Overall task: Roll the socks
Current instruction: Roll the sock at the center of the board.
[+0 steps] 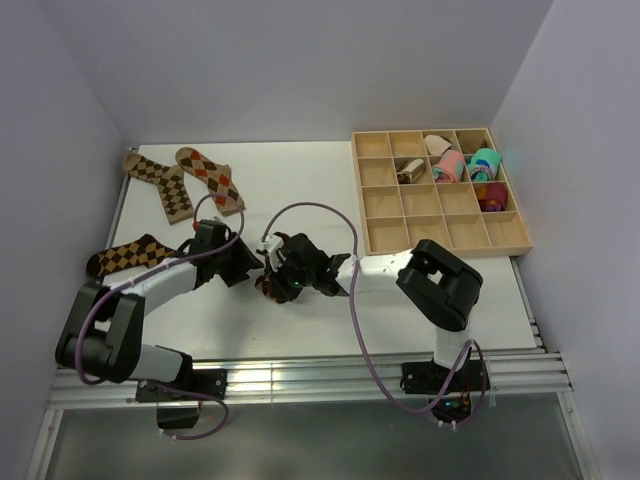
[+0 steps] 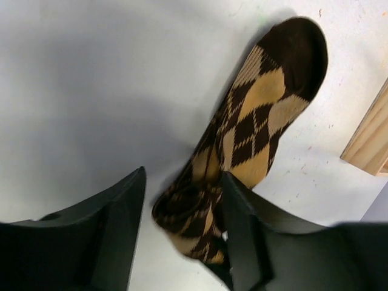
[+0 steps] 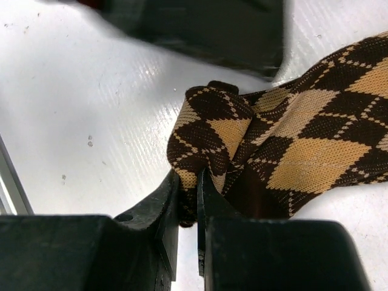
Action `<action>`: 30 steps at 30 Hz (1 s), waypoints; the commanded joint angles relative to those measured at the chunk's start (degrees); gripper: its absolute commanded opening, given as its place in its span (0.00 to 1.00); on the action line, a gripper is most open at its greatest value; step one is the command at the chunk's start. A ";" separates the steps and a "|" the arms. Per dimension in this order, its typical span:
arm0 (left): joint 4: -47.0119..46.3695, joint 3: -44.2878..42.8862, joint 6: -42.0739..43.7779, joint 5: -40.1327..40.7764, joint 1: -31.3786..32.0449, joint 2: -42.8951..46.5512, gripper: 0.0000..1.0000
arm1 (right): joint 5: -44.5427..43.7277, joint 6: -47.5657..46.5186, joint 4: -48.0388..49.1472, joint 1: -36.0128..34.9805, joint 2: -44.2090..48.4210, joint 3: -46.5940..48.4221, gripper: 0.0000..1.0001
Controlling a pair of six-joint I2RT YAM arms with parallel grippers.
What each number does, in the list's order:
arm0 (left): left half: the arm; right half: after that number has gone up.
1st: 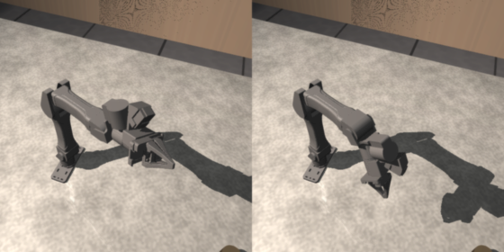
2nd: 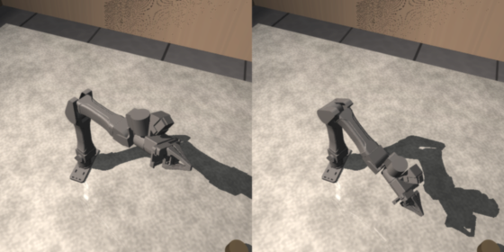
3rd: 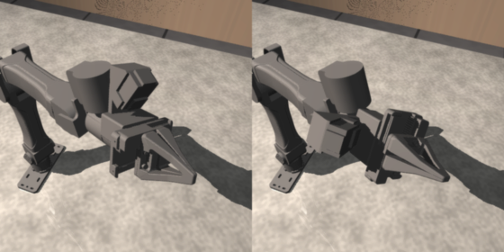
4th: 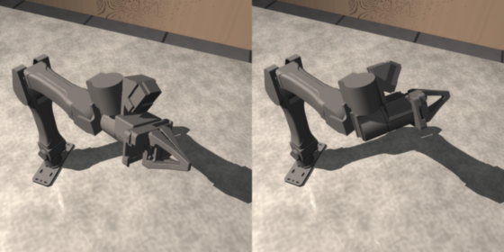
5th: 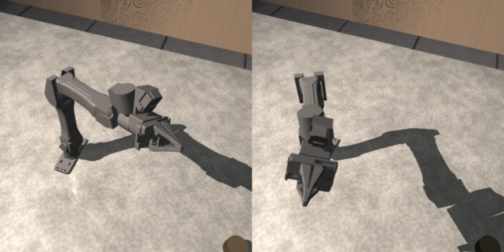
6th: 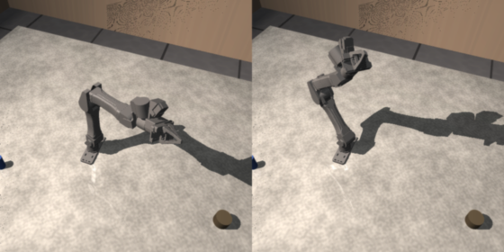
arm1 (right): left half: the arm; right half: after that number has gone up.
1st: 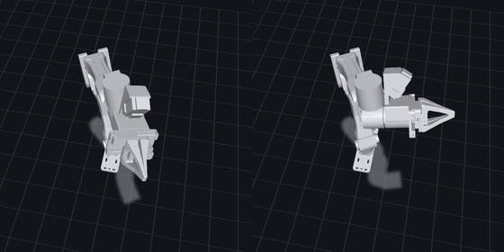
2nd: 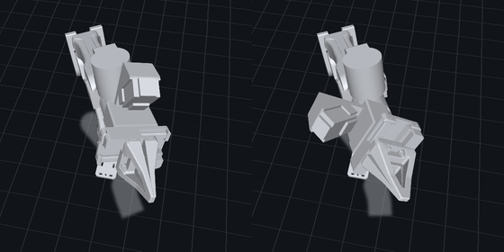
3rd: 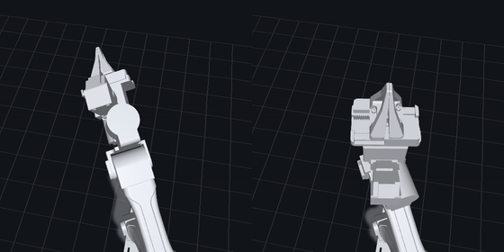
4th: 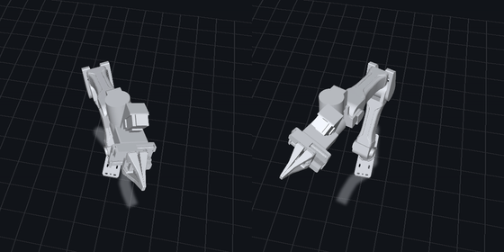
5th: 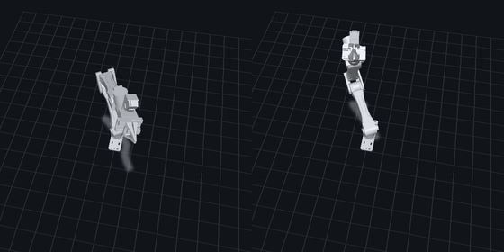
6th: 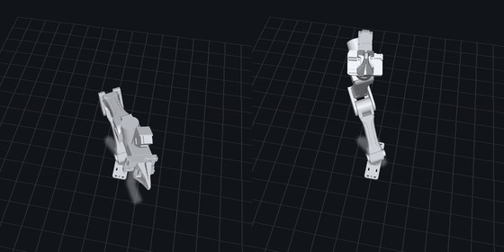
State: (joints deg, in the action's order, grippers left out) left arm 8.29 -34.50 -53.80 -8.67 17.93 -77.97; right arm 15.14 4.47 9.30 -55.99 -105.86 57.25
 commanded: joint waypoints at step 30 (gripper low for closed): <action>-11.55 -9.89 3.79 3.21 2.19 -16.16 0.34 | 29.51 10.20 -9.57 11.34 -12.00 7.35 0.00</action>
State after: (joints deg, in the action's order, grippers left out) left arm -5.43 -44.49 -50.61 -9.98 20.23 -96.79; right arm 44.71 11.66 1.41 -45.67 -114.87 65.71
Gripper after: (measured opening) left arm 0.285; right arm 0.176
